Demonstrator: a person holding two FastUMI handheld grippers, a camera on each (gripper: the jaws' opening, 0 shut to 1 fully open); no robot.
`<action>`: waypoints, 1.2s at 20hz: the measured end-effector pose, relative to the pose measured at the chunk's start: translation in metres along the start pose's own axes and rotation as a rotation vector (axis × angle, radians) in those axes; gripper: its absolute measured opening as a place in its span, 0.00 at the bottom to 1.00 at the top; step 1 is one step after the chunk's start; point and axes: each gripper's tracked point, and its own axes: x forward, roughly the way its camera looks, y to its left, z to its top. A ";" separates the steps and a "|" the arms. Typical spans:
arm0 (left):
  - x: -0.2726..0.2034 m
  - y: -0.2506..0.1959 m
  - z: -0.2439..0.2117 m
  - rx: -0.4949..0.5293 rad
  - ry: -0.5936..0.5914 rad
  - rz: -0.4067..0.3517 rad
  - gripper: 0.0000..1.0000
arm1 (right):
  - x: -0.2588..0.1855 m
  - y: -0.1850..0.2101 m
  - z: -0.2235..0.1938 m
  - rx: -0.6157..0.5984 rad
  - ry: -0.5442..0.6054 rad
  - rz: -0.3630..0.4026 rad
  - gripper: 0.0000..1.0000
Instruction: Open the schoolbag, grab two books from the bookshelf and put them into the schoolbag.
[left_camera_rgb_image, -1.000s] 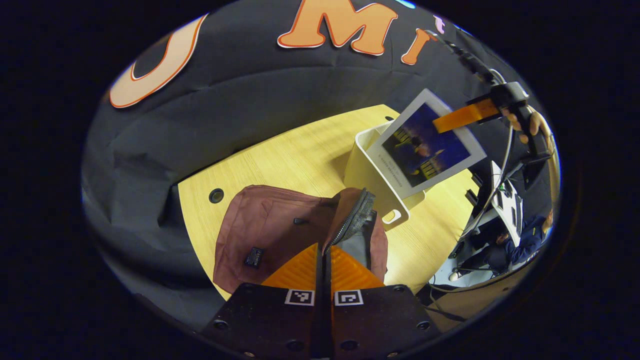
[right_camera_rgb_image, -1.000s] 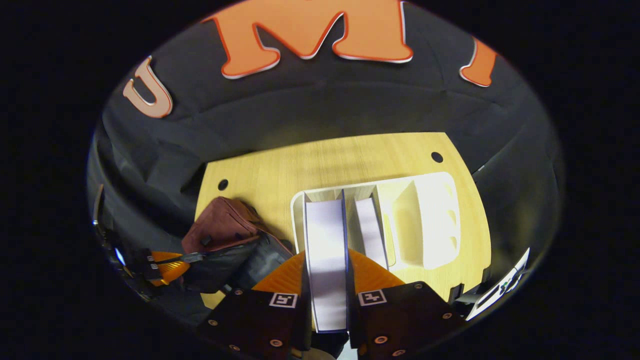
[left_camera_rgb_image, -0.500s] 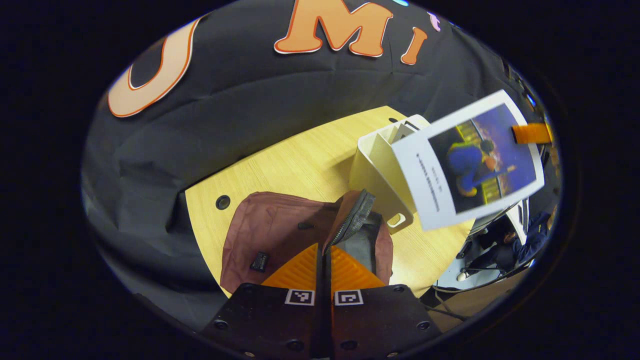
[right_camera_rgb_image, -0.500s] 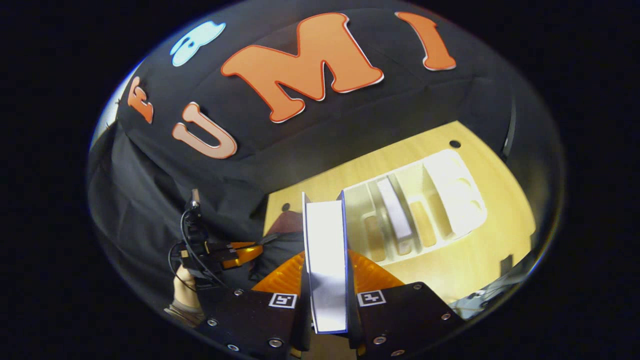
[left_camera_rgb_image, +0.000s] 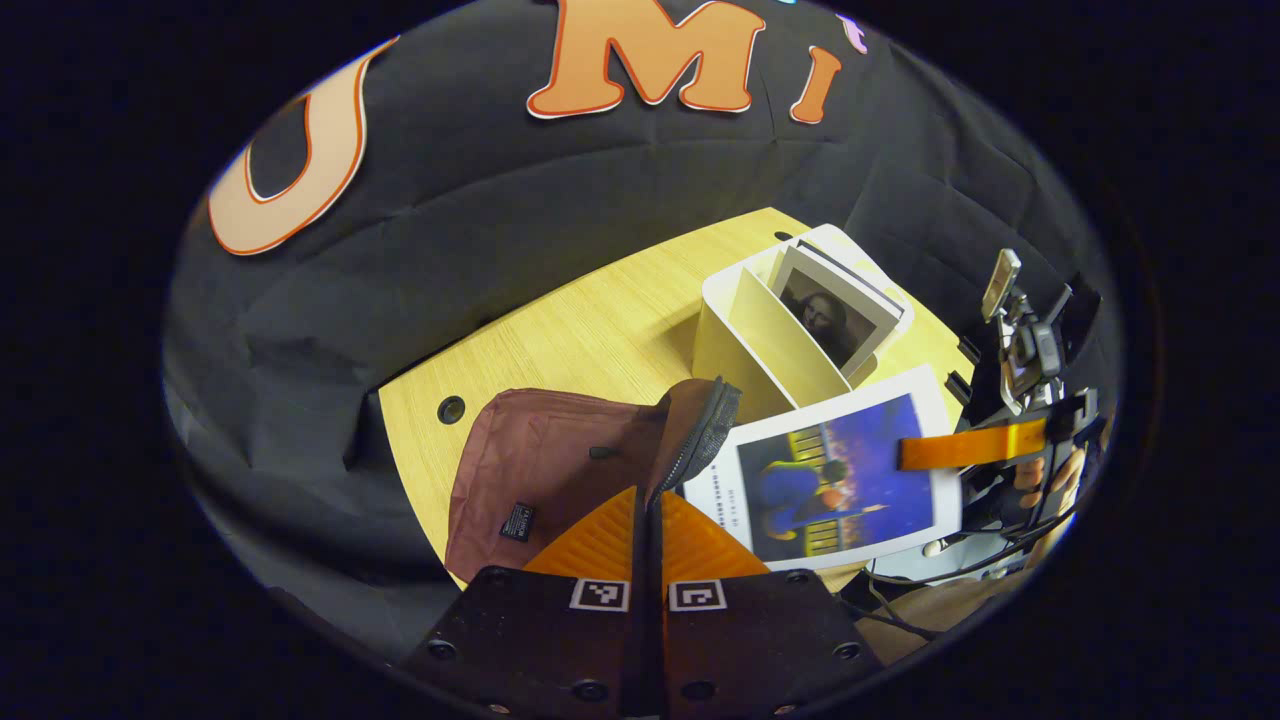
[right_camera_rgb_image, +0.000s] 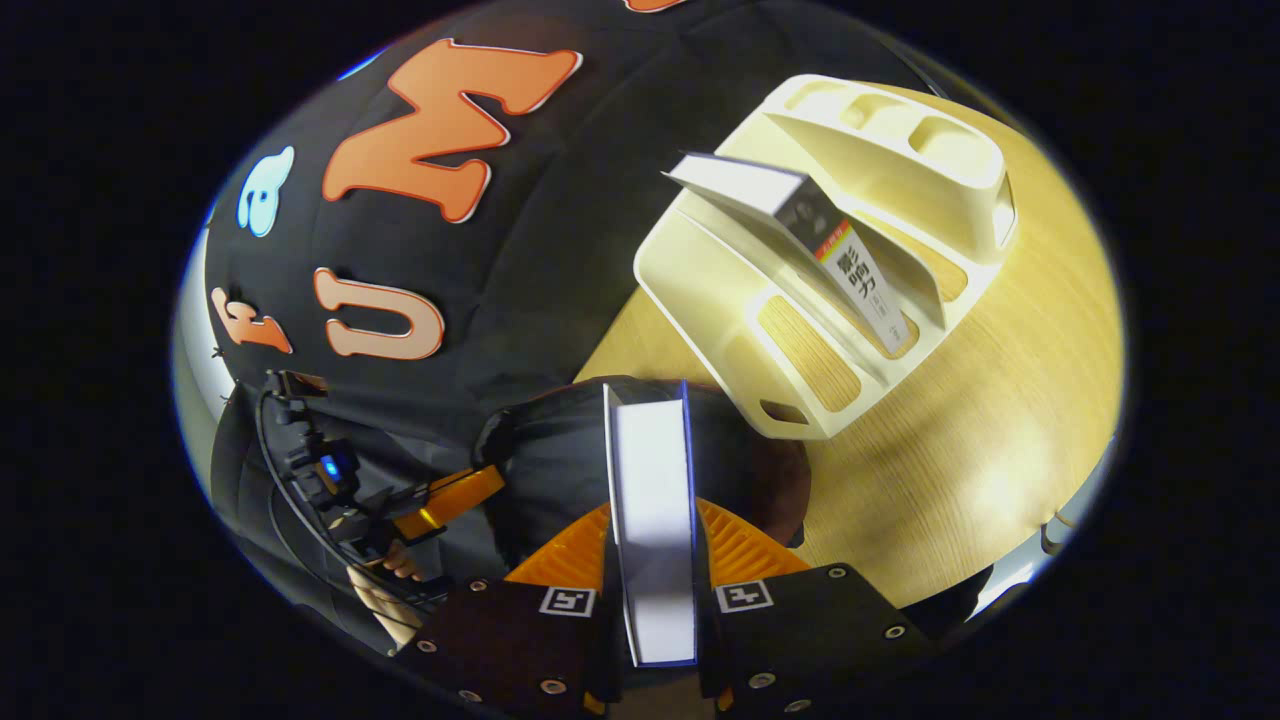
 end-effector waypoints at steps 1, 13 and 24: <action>0.000 -0.003 0.001 0.006 0.000 0.002 0.00 | 0.013 -0.003 -0.002 0.012 -0.001 0.006 0.29; -0.007 -0.023 0.004 0.098 0.018 0.004 0.00 | 0.124 0.016 -0.017 -0.012 -0.055 0.021 0.29; 0.000 -0.020 0.004 0.125 0.016 -0.019 0.00 | 0.154 0.016 -0.064 -0.100 0.071 -0.113 0.45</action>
